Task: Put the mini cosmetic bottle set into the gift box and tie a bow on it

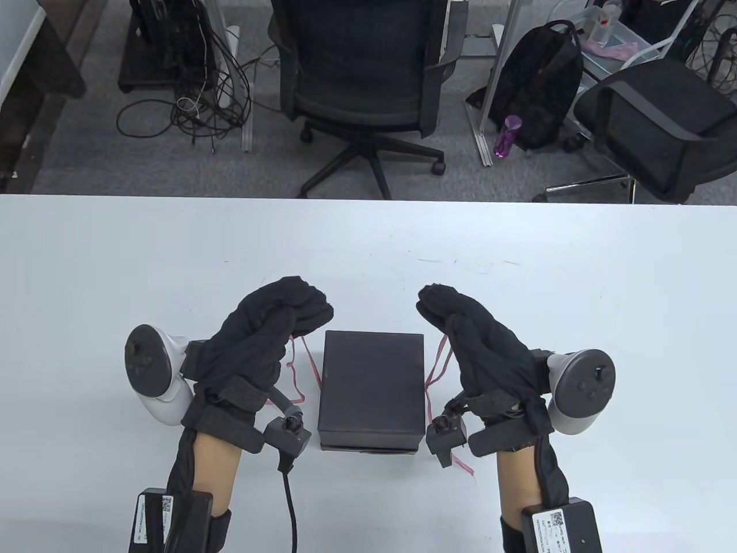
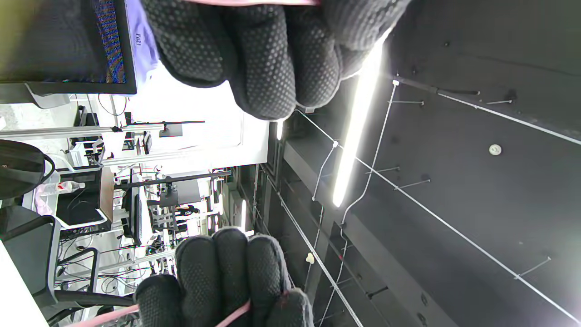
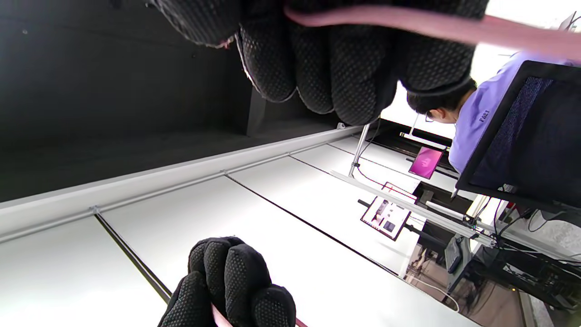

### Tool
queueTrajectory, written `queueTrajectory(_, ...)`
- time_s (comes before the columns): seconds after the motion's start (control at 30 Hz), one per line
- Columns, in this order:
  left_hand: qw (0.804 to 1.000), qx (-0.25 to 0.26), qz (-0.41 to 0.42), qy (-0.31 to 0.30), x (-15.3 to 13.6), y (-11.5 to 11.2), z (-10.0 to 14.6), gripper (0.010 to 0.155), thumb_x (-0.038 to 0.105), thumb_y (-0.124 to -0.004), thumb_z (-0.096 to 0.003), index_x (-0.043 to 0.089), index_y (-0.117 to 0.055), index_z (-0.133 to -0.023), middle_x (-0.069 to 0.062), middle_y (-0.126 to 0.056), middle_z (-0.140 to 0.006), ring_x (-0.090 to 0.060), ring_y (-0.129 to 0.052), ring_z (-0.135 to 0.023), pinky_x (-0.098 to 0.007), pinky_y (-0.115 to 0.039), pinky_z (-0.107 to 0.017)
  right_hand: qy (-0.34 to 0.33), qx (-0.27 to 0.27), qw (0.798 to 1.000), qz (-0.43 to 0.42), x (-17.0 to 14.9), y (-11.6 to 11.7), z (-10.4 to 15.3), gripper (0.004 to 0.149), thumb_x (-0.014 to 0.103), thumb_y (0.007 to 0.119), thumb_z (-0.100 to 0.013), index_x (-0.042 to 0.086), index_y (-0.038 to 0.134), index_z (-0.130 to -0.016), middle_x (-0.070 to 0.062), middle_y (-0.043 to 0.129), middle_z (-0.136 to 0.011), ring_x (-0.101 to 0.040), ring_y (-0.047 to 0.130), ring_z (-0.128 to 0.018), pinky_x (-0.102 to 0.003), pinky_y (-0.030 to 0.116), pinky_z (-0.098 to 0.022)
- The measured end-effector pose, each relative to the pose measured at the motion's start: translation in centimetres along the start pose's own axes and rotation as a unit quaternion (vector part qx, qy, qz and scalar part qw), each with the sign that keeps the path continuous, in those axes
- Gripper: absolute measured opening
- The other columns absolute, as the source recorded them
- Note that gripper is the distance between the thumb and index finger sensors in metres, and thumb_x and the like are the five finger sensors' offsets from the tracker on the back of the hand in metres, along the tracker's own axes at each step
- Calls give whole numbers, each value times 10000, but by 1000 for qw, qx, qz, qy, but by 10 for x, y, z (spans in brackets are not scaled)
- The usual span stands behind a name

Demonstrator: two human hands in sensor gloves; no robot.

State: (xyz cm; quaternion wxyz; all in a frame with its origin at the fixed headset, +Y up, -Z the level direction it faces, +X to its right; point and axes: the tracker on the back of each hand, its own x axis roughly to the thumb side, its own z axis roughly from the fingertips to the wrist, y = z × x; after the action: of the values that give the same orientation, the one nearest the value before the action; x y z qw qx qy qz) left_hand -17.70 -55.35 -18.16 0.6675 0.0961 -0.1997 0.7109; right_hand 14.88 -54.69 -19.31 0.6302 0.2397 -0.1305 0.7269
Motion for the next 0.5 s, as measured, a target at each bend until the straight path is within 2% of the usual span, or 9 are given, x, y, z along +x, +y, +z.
queueTrajectory(0.3, 1000, -11, -11, -17, 9, -2, 3, 438, 368, -694, -589, 257, -754, -1009, 39, -902, -914, -178, -1023, -812, -409, -874, -669, -21, 12, 999, -22, 8, 7, -6, 534, 337, 601, -626, 12, 676, -1042, -297, 716, -1007, -455, 796, -870, -600, 688, -648)
queueTrajectory(0.43, 1000, -23, -12, -8, 1, -6, 6, 441, 379, -686, -594, 272, -741, -1019, 48, -890, -931, -183, -1007, -829, -430, -857, -674, -16, 34, 999, 2, 2, 16, -3, 529, 346, 600, -629, 19, 692, -1034, -284, 735, -1005, -457, 816, -855, -617, 697, -633)
queueTrajectory(0.5, 999, -28, -22, 3, -6, -9, 10, 454, 402, -669, -605, 271, -723, -1036, 37, -874, -950, -218, -988, -838, -472, -834, -671, -16, 44, 999, 15, -2, 20, 1, 526, 351, 598, -631, 22, 700, -1030, -284, 745, -998, -466, 827, -838, -646, 707, -607)
